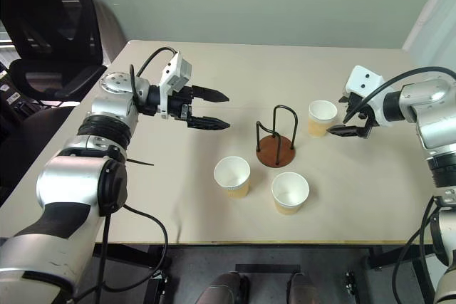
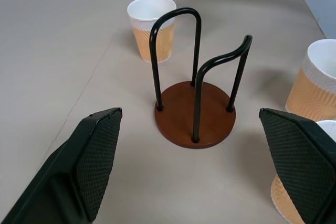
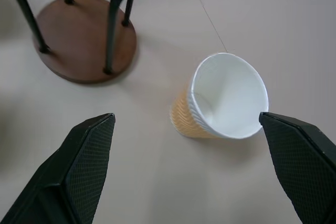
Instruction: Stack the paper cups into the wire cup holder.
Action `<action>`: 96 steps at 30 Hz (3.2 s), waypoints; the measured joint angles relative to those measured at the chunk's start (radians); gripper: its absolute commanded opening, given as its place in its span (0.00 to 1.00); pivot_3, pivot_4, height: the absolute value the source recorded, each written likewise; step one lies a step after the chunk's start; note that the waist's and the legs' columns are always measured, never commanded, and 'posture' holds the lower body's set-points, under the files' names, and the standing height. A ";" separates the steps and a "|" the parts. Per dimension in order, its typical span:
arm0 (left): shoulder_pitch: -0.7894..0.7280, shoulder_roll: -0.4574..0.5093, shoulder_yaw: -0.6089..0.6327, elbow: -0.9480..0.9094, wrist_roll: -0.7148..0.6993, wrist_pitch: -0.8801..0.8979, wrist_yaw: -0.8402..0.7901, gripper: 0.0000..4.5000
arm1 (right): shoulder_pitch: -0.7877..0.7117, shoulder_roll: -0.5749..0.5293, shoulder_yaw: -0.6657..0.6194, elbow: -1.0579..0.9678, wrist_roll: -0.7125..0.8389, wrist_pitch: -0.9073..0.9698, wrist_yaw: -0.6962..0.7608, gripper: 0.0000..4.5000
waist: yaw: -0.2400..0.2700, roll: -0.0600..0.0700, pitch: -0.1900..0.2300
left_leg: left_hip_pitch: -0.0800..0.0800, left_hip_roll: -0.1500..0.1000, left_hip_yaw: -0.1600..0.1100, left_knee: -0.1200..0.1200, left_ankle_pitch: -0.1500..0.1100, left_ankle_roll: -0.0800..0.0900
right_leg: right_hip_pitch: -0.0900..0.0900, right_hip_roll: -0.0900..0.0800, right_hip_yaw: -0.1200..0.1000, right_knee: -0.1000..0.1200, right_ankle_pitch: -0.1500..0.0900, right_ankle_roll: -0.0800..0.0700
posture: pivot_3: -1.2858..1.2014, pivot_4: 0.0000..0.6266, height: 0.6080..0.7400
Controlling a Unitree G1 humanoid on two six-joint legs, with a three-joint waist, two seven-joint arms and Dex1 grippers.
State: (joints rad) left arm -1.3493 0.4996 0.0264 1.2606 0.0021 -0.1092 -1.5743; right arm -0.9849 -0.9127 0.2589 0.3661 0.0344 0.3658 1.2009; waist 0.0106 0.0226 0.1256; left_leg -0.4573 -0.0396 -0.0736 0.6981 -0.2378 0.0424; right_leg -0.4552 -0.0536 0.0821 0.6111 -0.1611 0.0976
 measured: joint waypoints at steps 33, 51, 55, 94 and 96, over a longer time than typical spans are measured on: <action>0.019 0.021 -0.071 -0.020 -0.071 0.002 -0.005 1.00 | -0.209 0.207 0.158 0.589 -0.412 -0.493 -0.049 0.91 | -0.005 0.000 0.000 | -0.003 0.000 -0.002 -0.002 0.001 -0.006 | -0.004 0.000 -0.002 -0.001 0.001 -0.003 | 0.52 0.24 1.00; 0.028 0.021 -0.087 -0.024 -0.083 -0.005 -0.006 1.00 | -0.180 0.164 0.118 0.436 -0.383 -0.460 0.068 0.00 | -0.002 0.000 0.000 | -0.003 0.000 -0.002 -0.004 0.000 -0.008 | -0.004 -0.001 -0.003 -0.002 0.001 -0.005 | 0.52 0.24 1.00; 0.034 0.022 -0.088 -0.024 -0.083 -0.010 -0.006 1.00 | -0.105 0.107 0.067 0.194 -0.308 -0.307 0.167 0.00 | -0.004 0.000 0.000 | -0.003 0.000 -0.001 -0.005 0.001 -0.009 | -0.004 -0.001 -0.003 -0.002 0.001 -0.006 | 0.52 0.24 1.00; 0.038 0.041 -0.157 -0.022 -0.113 -0.030 -0.007 1.00 | -0.259 0.150 0.125 -0.275 -0.045 0.143 0.305 0.00 | -0.007 0.000 0.000 | -0.005 0.001 -0.003 -0.002 0.005 -0.011 | -0.009 0.002 -0.003 0.003 -0.003 -0.013 | 0.52 0.24 1.00; 0.038 0.042 -0.157 -0.022 -0.118 -0.029 -0.007 1.00 | -0.255 0.150 0.132 -0.268 -0.059 0.122 0.303 0.00 | -0.007 0.000 0.000 | -0.005 0.001 -0.004 -0.001 0.005 -0.011 | -0.008 0.002 -0.004 0.003 -0.003 -0.014 | 0.52 0.24 1.00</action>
State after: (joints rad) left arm -1.3109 0.5414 -0.1307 1.2386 -0.1160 -0.1386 -1.5814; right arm -1.2398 -0.7623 0.3905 0.0977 -0.0249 0.4877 1.5043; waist 0.0038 0.0227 0.1257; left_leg -0.4621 -0.0381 -0.0772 0.6970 -0.2328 0.0318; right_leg -0.4633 -0.0520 0.0784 0.6139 -0.1641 0.0840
